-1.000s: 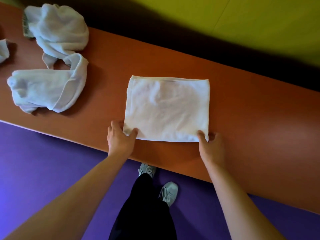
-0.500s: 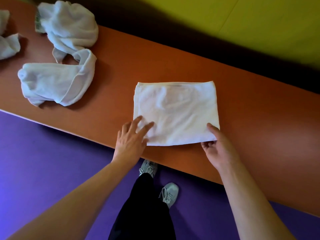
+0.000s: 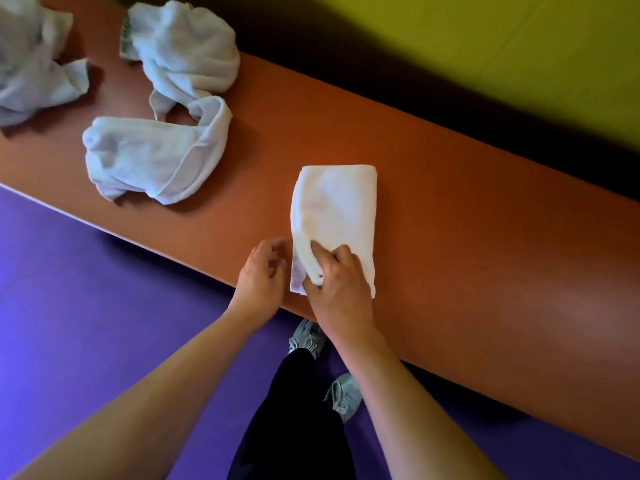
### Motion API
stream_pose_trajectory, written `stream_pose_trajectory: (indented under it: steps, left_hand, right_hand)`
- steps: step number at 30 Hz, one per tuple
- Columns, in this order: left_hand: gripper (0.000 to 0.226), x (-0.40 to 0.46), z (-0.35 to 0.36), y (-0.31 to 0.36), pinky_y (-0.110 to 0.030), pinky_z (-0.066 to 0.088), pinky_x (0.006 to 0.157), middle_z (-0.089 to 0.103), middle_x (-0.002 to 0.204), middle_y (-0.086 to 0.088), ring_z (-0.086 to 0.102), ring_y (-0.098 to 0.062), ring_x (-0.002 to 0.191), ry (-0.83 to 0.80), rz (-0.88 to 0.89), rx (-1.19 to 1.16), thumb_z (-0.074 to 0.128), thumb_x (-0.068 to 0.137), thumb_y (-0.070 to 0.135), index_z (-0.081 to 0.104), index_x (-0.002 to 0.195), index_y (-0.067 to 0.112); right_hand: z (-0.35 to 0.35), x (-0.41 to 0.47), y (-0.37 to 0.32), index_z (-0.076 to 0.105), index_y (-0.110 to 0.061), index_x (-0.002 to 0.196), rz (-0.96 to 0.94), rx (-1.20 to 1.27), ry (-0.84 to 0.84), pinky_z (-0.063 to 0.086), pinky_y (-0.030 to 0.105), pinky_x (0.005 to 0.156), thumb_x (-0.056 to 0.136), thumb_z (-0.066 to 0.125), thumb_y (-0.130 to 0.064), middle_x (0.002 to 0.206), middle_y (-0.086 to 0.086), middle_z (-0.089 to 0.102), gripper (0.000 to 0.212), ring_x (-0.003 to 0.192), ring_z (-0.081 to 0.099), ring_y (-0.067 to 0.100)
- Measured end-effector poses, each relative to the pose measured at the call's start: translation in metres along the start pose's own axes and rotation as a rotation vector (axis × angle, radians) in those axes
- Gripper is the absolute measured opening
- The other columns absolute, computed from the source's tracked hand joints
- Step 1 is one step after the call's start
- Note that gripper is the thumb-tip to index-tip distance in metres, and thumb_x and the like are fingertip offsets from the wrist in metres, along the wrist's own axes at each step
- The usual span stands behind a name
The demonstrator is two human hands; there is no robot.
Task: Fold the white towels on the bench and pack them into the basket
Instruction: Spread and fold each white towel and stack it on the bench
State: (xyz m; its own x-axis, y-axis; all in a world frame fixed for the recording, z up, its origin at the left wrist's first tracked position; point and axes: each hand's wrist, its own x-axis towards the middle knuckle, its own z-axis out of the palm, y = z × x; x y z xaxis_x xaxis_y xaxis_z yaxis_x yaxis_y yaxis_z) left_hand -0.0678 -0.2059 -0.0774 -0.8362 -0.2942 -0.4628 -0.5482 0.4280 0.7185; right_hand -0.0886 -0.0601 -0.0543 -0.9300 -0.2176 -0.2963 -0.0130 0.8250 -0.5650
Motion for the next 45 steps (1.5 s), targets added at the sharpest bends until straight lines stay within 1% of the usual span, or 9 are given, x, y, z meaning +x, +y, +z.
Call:
stream_pose_trajectory:
  steps: [3,7,10,15,18,23,29,34,45]
  left_hand:
    - [0.022,0.002,-0.006,0.001,-0.023,0.048,0.084,0.064,0.117,0.005,0.062,-0.011,0.103,-0.019,-0.054,0.025,0.049,0.102,0.024,0.063,0.119,0.029]
    - [0.031,0.009,-0.002,0.006,-0.039,0.055,0.092,0.066,0.114,0.001,0.067,-0.015,0.100,-0.032,-0.164,-0.065,0.058,0.095,0.046,0.063,0.119,0.027]
    - [0.050,0.011,0.002,0.015,-0.031,0.051,0.094,0.061,0.121,0.002,0.062,-0.012,0.105,-0.059,-0.191,-0.027,0.067,0.089,0.052,0.057,0.128,0.021]
    - [0.069,0.013,0.016,0.027,-0.027,0.041,0.090,0.051,0.124,-0.002,0.049,-0.015,0.106,-0.112,-0.175,0.100,0.080,0.079,0.037,0.045,0.137,0.023]
    - [0.065,0.012,0.025,0.029,-0.030,0.046,0.088,0.056,0.119,-0.003,0.050,-0.017,0.109,-0.098,-0.232,-0.008,0.080,0.075,0.038,0.046,0.131,0.033]
    - [0.059,0.010,0.022,0.040,-0.034,0.057,0.083,0.068,0.103,0.010,0.068,-0.014,0.098,-0.080,-0.301,-0.161,0.084,0.076,0.037,0.047,0.122,0.032]
    - [0.087,0.003,0.027,0.086,-0.046,0.061,0.086,0.074,0.111,0.002,0.074,-0.020,0.096,-0.219,-0.397,-0.304,0.090,0.058,0.042,0.055,0.134,0.020]
    - [0.047,-0.006,0.052,0.139,-0.046,0.059,0.087,0.071,0.105,0.004,0.070,-0.020,0.096,-0.359,-0.231,-0.134,0.083,0.080,0.031,0.059,0.119,0.026]
    - [0.061,-0.061,0.168,0.257,-0.028,0.056,0.076,0.059,0.110,0.016,0.061,-0.004,0.099,-0.698,0.063,-0.011,0.080,0.084,0.027,0.048,0.136,0.025]
  right_hand:
    - [0.009,0.002,-0.001,0.043,-0.027,0.148,0.030,-0.026,-0.098,0.051,0.038,0.096,0.092,0.068,-0.038,0.121,0.002,0.049,0.063,0.115,0.046,0.022]
    - [-0.009,0.003,0.003,0.049,-0.032,0.144,0.114,0.326,-0.254,0.051,0.032,0.097,0.085,0.073,-0.048,0.121,-0.005,0.052,0.066,0.113,0.053,0.011]
    - [-0.033,0.009,0.027,0.062,-0.028,0.125,0.239,0.457,0.073,0.056,0.030,0.076,0.095,0.063,-0.037,0.101,-0.010,0.063,0.031,0.088,0.063,0.005]
    - [-0.033,0.032,0.064,0.050,-0.025,0.137,0.488,0.501,-0.002,0.059,0.043,0.091,0.085,0.066,-0.062,0.126,-0.004,0.063,0.066,0.111,0.065,0.018]
    - [-0.033,0.041,0.060,0.055,-0.020,0.130,0.479,0.655,-0.054,0.058,0.033,0.078,0.089,0.072,-0.048,0.114,-0.007,0.067,0.053,0.099,0.068,0.015]
    - [-0.043,0.039,0.061,0.064,-0.033,0.105,0.491,0.854,-0.051,0.061,0.047,0.083,0.092,0.073,-0.032,0.103,-0.006,0.073,0.015,0.092,0.072,0.016]
    - [-0.082,0.018,0.068,0.065,-0.038,0.101,0.544,1.011,0.078,0.061,0.041,0.080,0.093,0.072,-0.026,0.103,-0.009,0.074,0.016,0.092,0.073,0.017]
    - [-0.129,-0.005,0.093,0.068,-0.033,0.106,0.653,1.088,0.201,0.061,0.045,0.083,0.090,0.073,-0.024,0.103,-0.004,0.076,0.019,0.093,0.074,0.021]
    - [-0.246,-0.087,0.200,0.068,-0.025,0.117,0.737,1.279,0.498,0.060,0.049,0.090,0.089,0.074,-0.038,0.110,-0.001,0.077,0.031,0.099,0.075,0.022]
